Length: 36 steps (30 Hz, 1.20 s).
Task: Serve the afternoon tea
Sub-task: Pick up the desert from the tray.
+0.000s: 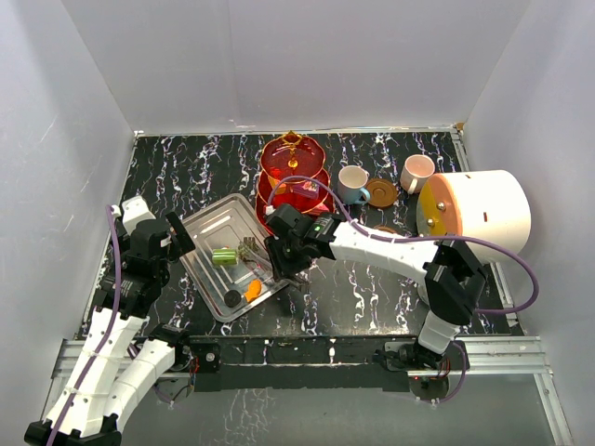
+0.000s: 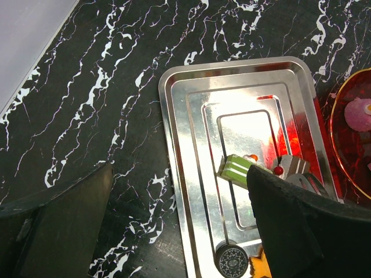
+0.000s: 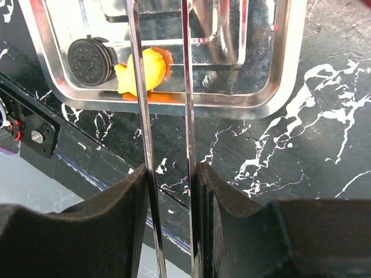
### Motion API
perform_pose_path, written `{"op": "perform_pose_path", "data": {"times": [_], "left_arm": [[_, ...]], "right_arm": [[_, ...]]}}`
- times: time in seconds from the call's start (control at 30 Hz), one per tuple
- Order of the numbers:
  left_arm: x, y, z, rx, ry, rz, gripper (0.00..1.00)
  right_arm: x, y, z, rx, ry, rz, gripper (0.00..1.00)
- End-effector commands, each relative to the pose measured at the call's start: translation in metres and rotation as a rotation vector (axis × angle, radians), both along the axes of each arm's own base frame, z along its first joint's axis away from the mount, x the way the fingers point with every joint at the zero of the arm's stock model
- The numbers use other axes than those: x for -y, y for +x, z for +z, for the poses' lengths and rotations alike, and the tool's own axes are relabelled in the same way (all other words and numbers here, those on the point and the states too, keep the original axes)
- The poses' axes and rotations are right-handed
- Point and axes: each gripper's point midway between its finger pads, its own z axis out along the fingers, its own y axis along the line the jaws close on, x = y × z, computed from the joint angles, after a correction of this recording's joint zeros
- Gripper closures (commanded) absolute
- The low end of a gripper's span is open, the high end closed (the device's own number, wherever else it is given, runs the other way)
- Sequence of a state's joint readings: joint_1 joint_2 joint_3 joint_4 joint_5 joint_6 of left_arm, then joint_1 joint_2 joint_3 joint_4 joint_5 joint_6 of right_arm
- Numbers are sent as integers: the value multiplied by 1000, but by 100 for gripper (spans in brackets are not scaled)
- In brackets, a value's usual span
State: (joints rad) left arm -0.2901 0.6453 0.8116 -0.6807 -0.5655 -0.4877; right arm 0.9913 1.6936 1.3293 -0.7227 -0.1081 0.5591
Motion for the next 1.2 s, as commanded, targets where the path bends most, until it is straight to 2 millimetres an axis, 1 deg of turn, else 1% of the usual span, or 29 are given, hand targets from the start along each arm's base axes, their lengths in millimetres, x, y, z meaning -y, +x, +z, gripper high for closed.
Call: {"op": "perform_pose_path", "data": {"times": [0.0,0.23,0.47,0.67,0.93,1.17], "left_arm": [[-3,1,13,39,6,15,1],[-3,1,13,36,6,12,1],[-3,2,13,37,5,12,1],[-2,2,13,38,5,9,1],[-2,2,13,36,5,8,1],[-2,2,12,34,6,7,1]], "right_arm": [[3,14,23,83,4,-32,66],[12,13,20,84,-31,-43,66],[19,15,22,99,-59,-53,66],[17,19,25,109,-74,-43,66],[16,21,33,126,-77,-29,65],[13,22,34,126,-77,-14,65]]}}
